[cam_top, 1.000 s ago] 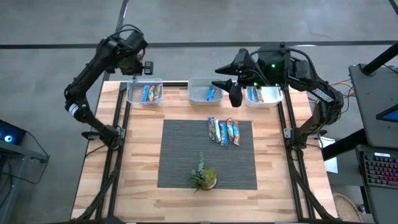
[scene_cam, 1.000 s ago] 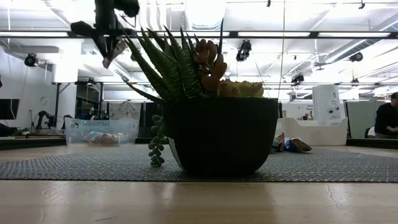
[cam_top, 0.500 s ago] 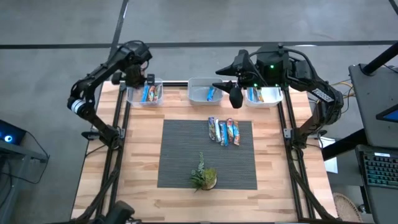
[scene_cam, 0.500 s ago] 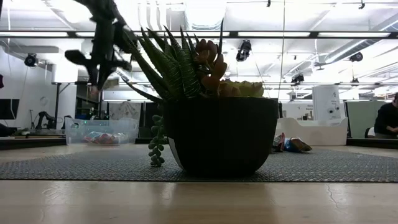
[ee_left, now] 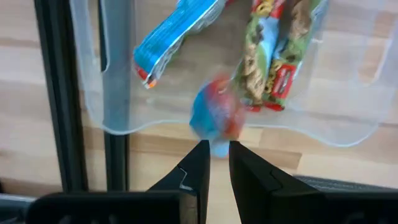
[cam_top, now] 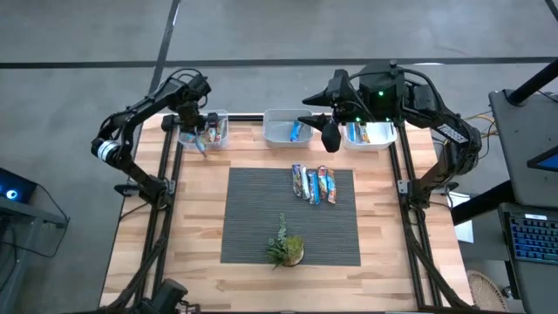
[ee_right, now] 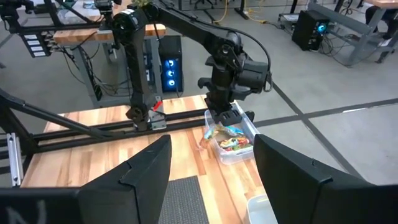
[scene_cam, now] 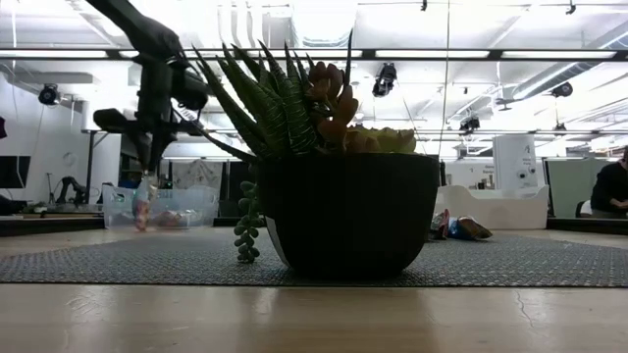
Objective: Pick and place Granola Bars by type
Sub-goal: Put the red granola bar into the transparent bin
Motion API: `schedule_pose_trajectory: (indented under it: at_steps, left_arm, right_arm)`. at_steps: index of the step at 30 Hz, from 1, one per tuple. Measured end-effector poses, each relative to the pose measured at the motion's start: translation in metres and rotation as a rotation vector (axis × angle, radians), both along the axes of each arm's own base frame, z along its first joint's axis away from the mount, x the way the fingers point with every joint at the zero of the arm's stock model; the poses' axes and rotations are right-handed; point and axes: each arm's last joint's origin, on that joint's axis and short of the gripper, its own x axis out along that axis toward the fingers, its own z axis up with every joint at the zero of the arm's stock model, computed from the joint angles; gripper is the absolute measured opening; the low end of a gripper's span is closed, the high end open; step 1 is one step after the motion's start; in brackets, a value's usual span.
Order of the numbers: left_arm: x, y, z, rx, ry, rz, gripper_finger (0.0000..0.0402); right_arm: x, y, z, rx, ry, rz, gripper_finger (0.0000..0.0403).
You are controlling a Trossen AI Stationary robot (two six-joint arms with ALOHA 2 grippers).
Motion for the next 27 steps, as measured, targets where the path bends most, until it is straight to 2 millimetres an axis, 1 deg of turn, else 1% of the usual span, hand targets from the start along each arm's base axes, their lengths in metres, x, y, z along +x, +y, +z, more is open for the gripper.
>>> schedule_pose_trajectory:
  at_steps: [10, 13, 15, 18, 22, 25, 27]
  left_arm:
    - [0.005, 0.008, 0.016, 0.083, -0.049, -0.013, 0.0044]
    - [0.005, 0.007, 0.022, 0.089, -0.079, -0.028, 0.0044]
    - [0.007, 0.003, 0.027, 0.087, -0.117, -0.05, 0.0044]
    - [0.013, -0.008, 0.035, 0.094, -0.172, -0.106, 0.0044]
    - [0.021, -0.034, 0.051, 0.138, -0.209, -0.209, 0.0044]
    - [0.03, -0.056, 0.062, 0.181, -0.232, -0.346, 0.0044]
    - [0.036, -0.07, 0.067, 0.208, -0.242, -0.474, 0.0044]
  right_arm:
    - [0.0, 0.0, 0.0, 0.0, 0.0, 0.0, 0.0219]
    - [0.0, 0.0, 0.0, -0.001, 0.001, 0.0, 0.0219]
    - [0.0, 0.0, -0.001, 0.0, 0.003, -0.001, 0.0219]
    - [0.001, 0.0, -0.002, 0.001, 0.007, -0.001, 0.0219]
    - [0.001, -0.001, -0.002, -0.001, 0.009, -0.007, 0.0219]
    - [0.002, -0.001, -0.003, -0.004, 0.013, -0.008, 0.0219]
    - [0.002, -0.001, -0.004, -0.011, 0.017, -0.006, 0.0219]
